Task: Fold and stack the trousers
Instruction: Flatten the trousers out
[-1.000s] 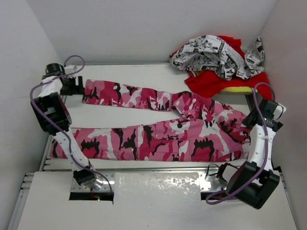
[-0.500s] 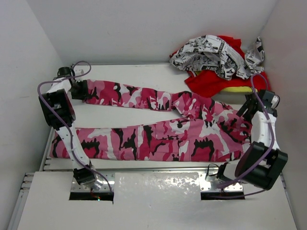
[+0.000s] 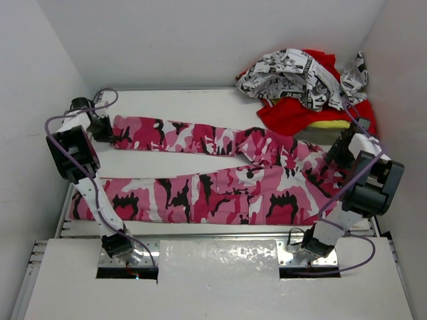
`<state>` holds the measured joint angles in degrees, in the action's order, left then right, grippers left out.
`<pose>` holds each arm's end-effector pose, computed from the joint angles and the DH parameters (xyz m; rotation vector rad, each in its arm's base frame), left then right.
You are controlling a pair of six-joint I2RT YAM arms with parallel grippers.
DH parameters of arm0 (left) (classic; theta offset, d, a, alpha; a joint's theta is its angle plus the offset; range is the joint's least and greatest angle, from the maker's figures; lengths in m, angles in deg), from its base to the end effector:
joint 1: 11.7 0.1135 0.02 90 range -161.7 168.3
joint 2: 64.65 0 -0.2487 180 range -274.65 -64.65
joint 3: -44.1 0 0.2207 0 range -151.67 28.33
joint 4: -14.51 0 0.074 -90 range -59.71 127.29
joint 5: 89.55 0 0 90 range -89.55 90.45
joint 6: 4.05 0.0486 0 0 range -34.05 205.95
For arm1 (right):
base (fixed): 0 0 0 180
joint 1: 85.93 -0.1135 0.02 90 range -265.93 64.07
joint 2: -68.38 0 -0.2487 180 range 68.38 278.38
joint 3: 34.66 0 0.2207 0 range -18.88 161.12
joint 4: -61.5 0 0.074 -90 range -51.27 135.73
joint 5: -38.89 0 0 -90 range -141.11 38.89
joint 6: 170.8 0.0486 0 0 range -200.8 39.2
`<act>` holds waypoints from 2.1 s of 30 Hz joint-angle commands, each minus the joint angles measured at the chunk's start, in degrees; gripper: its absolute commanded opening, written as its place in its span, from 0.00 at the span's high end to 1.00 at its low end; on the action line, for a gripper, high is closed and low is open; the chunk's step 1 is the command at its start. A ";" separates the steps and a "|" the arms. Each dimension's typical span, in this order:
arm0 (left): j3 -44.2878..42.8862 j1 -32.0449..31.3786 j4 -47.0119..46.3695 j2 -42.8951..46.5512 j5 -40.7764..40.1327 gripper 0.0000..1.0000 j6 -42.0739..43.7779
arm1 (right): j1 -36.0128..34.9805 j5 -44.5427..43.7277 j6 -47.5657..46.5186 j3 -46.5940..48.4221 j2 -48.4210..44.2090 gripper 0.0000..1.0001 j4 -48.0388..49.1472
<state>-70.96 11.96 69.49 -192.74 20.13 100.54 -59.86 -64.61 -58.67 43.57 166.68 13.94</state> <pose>0.4034 0.1589 0.1484 -0.1208 2.6562 -0.2663 0.2729 -0.1461 0.1717 1.1774 2.4751 -0.3427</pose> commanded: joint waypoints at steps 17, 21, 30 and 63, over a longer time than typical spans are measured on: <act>4.02 13.77 13.99 17.16 -7.48 1.00 17.67 | 0.74 -2.76 2.83 -11.04 3.30 0.74 3.05; 0.07 13.87 11.77 19.99 4.61 1.00 17.67 | 1.71 -3.03 2.31 -12.09 2.69 0.74 3.31; -6.73 14.04 21.54 17.17 7.61 1.00 16.26 | 3.28 -6.01 0.90 -11.56 -0.21 0.74 1.64; -4.52 8.42 10.47 2.58 -17.04 0.30 8.70 | 4.08 -1.54 -5.26 -2.69 -5.92 0.58 -2.49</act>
<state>-76.20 18.38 85.31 -194.19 9.79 111.33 -55.36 -67.08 -62.89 38.31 164.34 11.99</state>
